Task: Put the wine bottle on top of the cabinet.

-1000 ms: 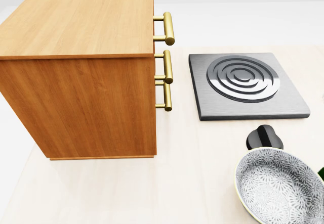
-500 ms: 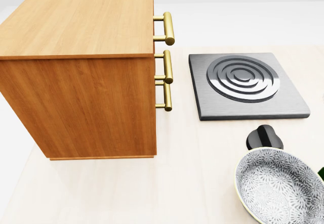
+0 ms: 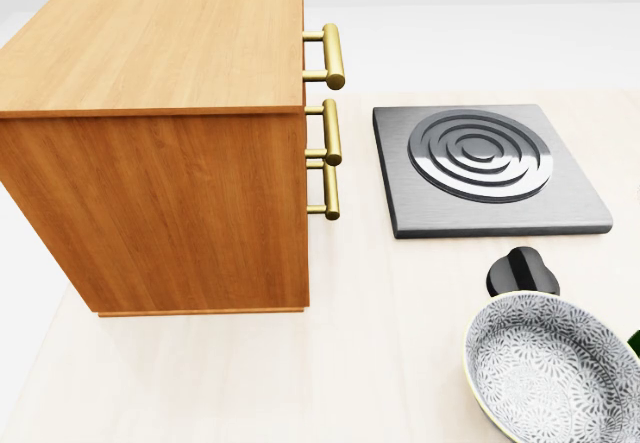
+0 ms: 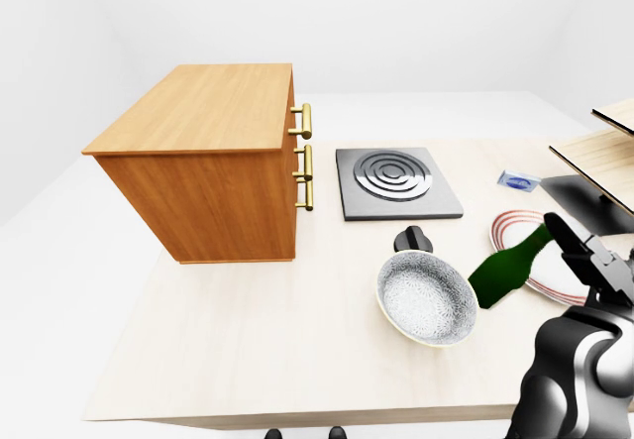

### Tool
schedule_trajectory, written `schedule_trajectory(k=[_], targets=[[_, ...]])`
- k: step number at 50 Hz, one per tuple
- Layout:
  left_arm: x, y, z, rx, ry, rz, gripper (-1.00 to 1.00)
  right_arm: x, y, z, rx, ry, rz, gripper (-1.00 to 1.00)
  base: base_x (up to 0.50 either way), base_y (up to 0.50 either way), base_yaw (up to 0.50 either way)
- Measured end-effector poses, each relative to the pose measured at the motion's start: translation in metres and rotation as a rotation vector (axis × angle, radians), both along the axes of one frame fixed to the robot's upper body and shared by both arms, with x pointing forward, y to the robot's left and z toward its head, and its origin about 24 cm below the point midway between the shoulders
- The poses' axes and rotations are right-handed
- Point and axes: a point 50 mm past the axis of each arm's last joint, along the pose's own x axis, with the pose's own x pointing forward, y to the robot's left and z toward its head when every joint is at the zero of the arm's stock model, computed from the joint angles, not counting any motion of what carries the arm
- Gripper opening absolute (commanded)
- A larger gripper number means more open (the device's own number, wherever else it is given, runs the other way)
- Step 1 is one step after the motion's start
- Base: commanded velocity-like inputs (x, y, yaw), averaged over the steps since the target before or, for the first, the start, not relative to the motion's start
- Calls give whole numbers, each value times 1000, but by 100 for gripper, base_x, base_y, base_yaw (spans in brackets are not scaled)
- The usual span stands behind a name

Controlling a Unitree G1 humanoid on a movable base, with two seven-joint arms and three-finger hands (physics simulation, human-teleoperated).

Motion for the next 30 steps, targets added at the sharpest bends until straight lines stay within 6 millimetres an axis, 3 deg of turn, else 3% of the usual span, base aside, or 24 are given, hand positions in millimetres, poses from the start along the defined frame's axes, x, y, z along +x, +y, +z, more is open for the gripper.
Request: schedule_trajectory(k=[13, 30], targets=[[0, 0, -1, -2, 4, 1, 100, 0, -14, -9, 7, 68, -48, 100, 0, 0, 0], [3, 1, -4, -7, 22, 0, 100, 1, -23, 5, -74, 76, -105, 100, 0, 0, 0]])
